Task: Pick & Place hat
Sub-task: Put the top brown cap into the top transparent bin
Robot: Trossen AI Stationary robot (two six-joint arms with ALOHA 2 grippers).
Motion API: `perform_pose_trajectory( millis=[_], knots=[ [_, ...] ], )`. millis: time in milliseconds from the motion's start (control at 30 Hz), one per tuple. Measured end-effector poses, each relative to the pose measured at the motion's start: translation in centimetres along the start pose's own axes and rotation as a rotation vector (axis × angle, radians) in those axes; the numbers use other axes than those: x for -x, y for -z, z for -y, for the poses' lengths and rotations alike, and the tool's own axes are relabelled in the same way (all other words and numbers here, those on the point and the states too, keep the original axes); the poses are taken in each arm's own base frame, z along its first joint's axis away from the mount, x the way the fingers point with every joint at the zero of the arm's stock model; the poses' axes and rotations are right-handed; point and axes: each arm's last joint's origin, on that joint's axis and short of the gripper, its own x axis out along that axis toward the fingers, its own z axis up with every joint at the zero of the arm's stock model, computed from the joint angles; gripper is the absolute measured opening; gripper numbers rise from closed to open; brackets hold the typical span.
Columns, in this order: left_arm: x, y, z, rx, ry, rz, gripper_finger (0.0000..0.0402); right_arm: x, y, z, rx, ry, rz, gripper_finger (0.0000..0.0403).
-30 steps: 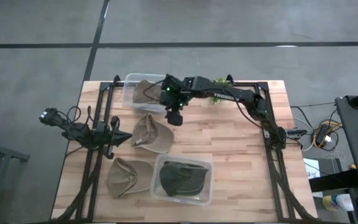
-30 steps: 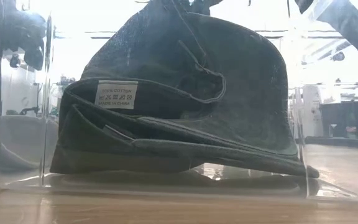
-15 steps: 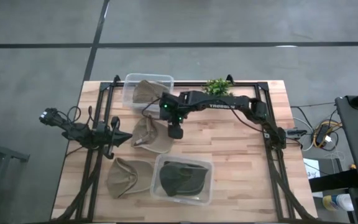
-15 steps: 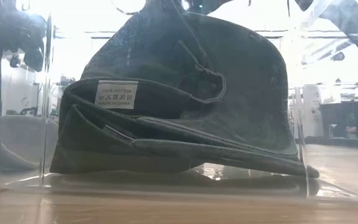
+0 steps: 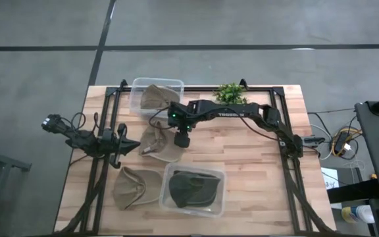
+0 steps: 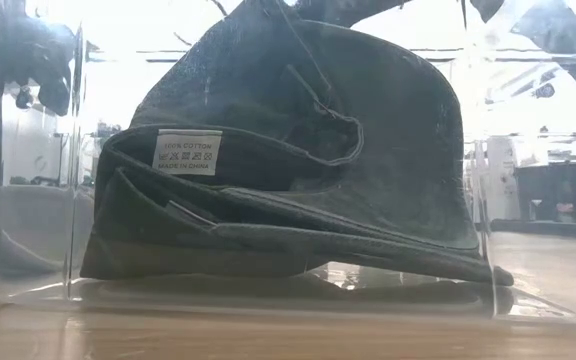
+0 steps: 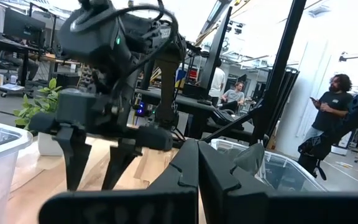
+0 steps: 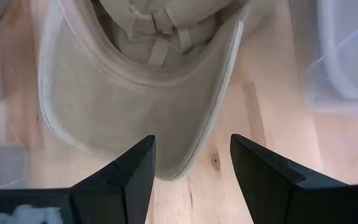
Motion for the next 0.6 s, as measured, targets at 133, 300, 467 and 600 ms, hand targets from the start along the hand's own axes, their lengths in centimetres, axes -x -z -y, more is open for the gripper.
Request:
perform_pose_trajectory(
  millis=[133, 300, 467, 600],
  knots=[
    [0.0, 0.0, 0.0, 0.0, 0.0, 0.0, 0.0, -0.6, 0.5, 0.0, -0.021, 0.0, -0.015, 0.0203],
    [0.0, 0.0, 0.0, 0.0, 0.0, -0.001, 0.0, -1.5, 0.9, 0.2, -0.04, 0.022, -0.002, 0.0203],
    [0.0, 0.0, 0.0, 0.0, 0.0, 0.001, 0.0, -2.2, 1.3, 0.3, -0.055, 0.025, -0.008, 0.0203],
    [0.0, 0.0, 0.0, 0.0, 0.0, 0.001, 0.0, -2.6, 1.5, 0.5, -0.07, 0.041, 0.009, 0.0203]
  ],
)
